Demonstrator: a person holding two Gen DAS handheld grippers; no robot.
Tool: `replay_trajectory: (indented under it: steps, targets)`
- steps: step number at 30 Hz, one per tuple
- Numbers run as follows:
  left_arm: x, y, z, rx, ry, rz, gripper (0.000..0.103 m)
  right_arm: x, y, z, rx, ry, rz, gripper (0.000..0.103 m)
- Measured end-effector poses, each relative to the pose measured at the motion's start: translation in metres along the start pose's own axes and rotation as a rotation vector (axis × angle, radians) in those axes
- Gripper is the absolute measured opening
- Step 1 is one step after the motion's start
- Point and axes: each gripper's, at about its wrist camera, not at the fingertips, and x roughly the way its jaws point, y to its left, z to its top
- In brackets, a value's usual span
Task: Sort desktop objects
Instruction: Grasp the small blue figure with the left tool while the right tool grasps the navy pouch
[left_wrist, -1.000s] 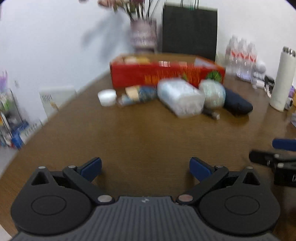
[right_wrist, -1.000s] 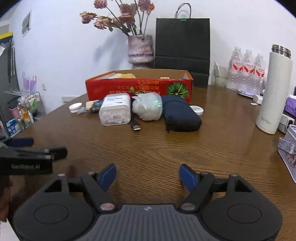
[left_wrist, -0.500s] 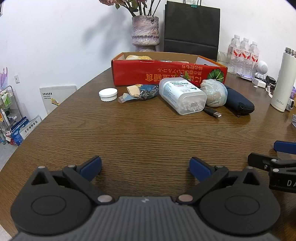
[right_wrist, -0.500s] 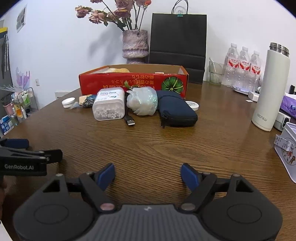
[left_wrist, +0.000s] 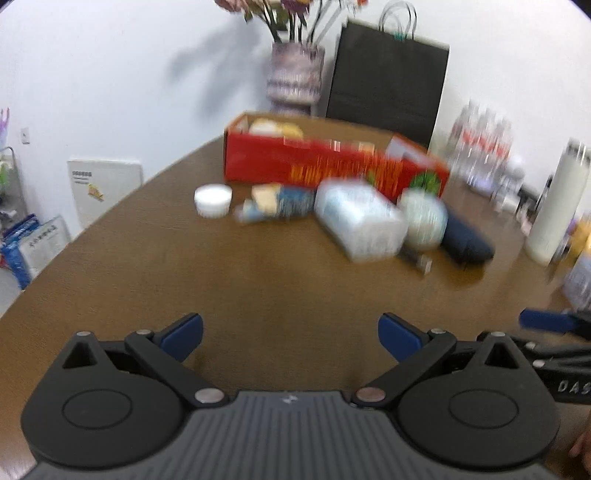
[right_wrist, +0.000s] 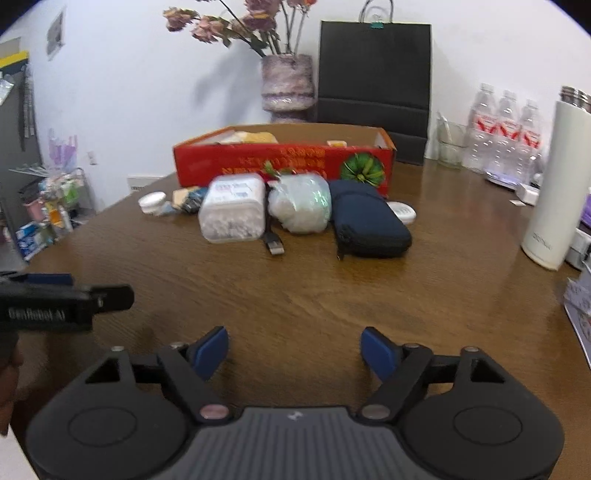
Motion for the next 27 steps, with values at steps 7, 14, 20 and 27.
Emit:
replay_trajectory:
  steps: [7,14,20,27]
  targets:
    - [0.036,-0.004,0.062,0.326,-0.136,0.099,0.1,0.026,-0.026,0.06,-0.06,-0.078,-0.113,0.075]
    - [0.107,0.008,0.102,0.339,0.013,-0.052,0.086,0.096,-0.067,0.1,0.054,0.021,-0.1,0.07]
    - [0.152,0.007,0.099,0.321,0.098,-0.071,0.065,0.129,-0.073,0.105,0.098,0.086,-0.012,0.069]
    - [0.144,0.01,0.099,0.281,0.051,-0.149,0.022,0.121,-0.056,0.1,0.039,0.046,-0.044,0.059]
